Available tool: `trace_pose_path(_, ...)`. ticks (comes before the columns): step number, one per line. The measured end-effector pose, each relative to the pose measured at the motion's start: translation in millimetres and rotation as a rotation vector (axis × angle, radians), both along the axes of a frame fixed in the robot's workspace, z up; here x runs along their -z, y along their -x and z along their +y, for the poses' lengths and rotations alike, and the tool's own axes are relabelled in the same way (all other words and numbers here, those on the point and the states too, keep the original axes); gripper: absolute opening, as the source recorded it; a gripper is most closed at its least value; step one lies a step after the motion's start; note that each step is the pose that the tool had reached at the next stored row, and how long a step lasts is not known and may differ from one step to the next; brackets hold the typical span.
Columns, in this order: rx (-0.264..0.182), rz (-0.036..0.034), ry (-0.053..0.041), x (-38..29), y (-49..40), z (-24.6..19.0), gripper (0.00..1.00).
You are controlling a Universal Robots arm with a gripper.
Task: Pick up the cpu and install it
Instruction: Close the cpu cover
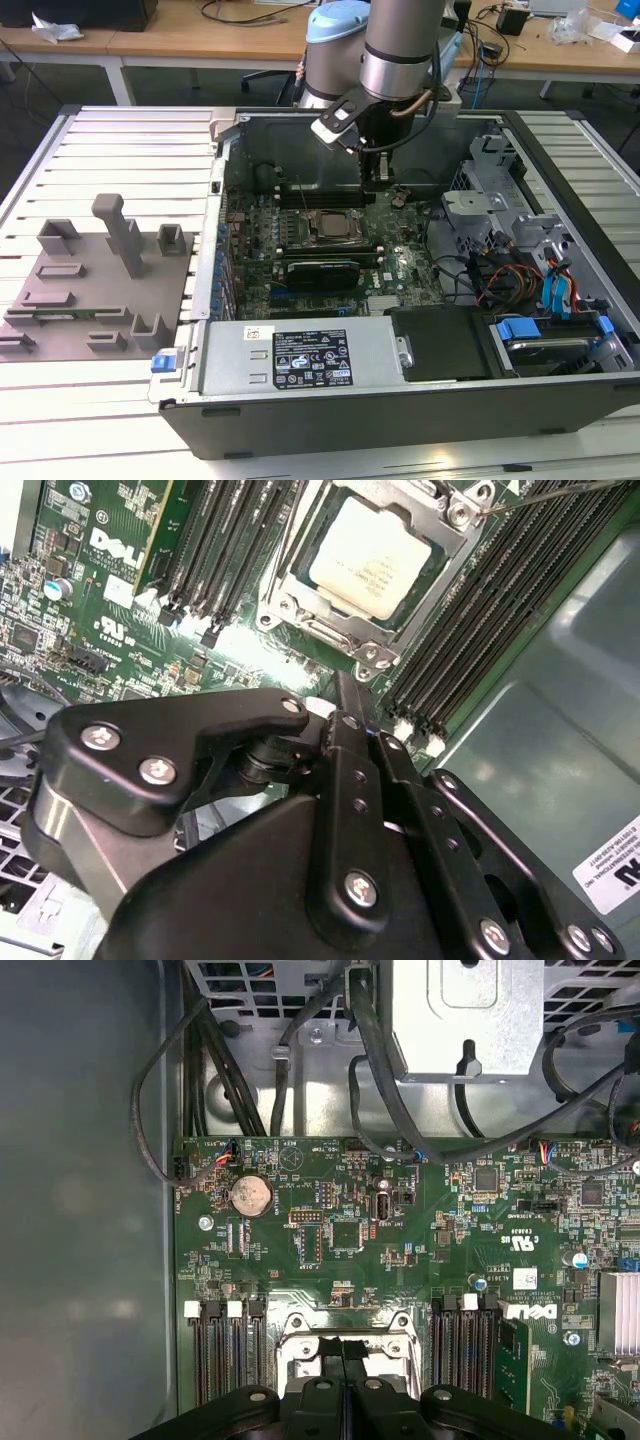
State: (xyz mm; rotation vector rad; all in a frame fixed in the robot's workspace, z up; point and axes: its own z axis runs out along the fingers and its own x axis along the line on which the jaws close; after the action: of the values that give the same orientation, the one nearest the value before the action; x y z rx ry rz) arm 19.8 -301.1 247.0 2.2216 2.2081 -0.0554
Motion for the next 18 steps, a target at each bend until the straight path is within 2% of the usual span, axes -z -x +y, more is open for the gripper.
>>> trace_pose_path(2, 0.0, -0.0001, 0.0, 0.7, 6.6, 0.0, 0.11)
trace_pose_path(5, 0.0, 0.0002, 0.0004, 2.8, 11.7, -0.4, 0.11)
trace_pose_path(7, 0.0, 0.0011, 0.0002, 5.0, 16.0, -2.8, 0.11)
trace_pose_path(10, 0.0, 0.0016, 0.0004, 6.9, 20.4, -4.5, 0.11)
trace_pose_path(18, 0.0, 0.0017, 0.0005, 9.9, 31.5, -4.9, 0.11)
